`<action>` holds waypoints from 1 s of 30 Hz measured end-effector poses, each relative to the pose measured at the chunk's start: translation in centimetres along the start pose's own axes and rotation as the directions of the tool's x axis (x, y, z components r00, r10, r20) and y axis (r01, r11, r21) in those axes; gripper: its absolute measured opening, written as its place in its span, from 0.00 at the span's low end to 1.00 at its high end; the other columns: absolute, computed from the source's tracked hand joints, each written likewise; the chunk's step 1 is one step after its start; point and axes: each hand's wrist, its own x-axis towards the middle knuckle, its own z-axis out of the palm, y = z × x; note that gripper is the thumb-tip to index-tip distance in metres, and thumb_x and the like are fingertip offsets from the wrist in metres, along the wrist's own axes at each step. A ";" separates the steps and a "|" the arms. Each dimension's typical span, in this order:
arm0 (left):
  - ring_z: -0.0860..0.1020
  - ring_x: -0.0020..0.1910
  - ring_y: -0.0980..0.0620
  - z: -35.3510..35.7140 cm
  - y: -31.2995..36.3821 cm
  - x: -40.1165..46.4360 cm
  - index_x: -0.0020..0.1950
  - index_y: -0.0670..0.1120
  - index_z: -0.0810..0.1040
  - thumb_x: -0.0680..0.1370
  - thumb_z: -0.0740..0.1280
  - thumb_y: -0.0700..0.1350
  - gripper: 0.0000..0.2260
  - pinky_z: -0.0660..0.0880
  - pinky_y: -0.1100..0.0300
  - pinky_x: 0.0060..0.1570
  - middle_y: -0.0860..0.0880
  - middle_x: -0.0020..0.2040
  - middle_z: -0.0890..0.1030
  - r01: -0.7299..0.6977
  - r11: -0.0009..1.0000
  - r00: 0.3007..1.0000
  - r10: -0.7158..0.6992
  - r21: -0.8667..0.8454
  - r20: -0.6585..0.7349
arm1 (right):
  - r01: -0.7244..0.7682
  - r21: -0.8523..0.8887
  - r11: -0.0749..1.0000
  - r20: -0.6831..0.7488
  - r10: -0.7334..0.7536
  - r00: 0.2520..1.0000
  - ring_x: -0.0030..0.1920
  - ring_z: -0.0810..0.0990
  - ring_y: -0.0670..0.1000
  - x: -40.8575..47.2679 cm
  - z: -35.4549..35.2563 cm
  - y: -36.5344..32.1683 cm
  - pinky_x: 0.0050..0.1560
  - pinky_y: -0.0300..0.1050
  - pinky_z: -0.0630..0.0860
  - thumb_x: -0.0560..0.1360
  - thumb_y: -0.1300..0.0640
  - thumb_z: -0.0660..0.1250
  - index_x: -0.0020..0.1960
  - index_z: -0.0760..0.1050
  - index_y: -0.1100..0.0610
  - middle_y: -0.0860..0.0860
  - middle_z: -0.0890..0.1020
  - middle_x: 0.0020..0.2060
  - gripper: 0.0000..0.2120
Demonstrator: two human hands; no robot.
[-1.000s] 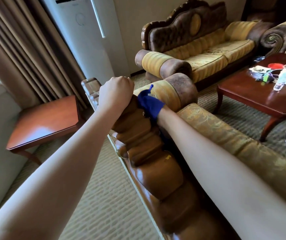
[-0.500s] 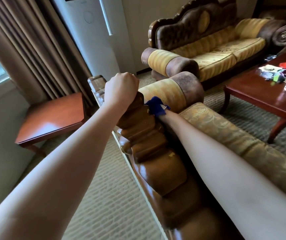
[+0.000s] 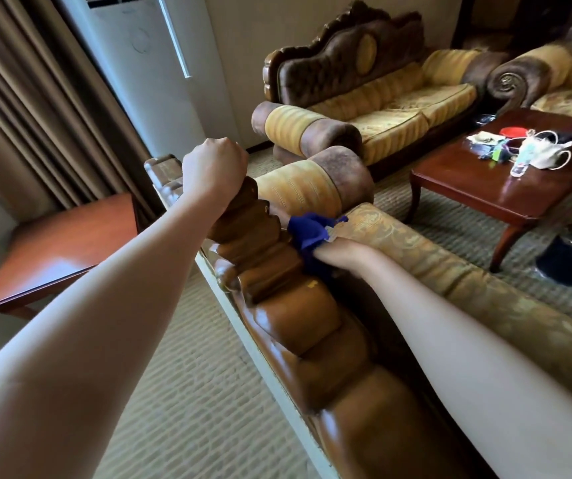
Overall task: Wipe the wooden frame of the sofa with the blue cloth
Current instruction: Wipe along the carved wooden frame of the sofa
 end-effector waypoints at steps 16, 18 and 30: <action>0.77 0.51 0.52 -0.3 4.2 -8.0 0.60 0.49 0.77 0.81 0.57 0.55 0.15 0.72 0.59 0.50 0.51 0.52 0.80 -0.454 0.727 0.764 0.615 -0.515 0.195 | -0.021 0.492 0.870 -0.109 0.085 0.990 0.37 0.73 0.46 -4.7 -0.4 2.9 0.36 0.37 0.71 0.82 0.55 0.50 0.44 0.69 0.53 0.51 0.76 0.42 0.13; 0.77 0.54 0.55 -1.5 4.2 -8.1 0.70 0.52 0.67 0.77 0.59 0.63 0.26 0.74 0.58 0.55 0.52 0.58 0.78 -0.245 0.654 0.745 0.600 -0.716 0.293 | 0.060 0.698 0.713 -0.124 0.038 0.992 0.46 0.76 0.48 -3.6 -0.5 0.5 0.46 0.42 0.76 0.82 0.49 0.49 0.58 0.69 0.49 0.53 0.75 0.56 0.12; 0.76 0.45 0.46 -5.2 -3.2 -1.3 0.43 0.49 0.65 0.71 0.68 0.42 0.11 0.79 0.43 0.45 0.50 0.42 0.72 0.084 0.291 0.985 -0.166 -0.953 0.036 | 0.598 0.560 0.573 -0.540 -0.295 0.788 0.53 0.79 0.44 -2.4 0.6 -7.9 0.52 0.37 0.76 0.79 0.57 0.62 0.63 0.74 0.54 0.47 0.80 0.52 0.13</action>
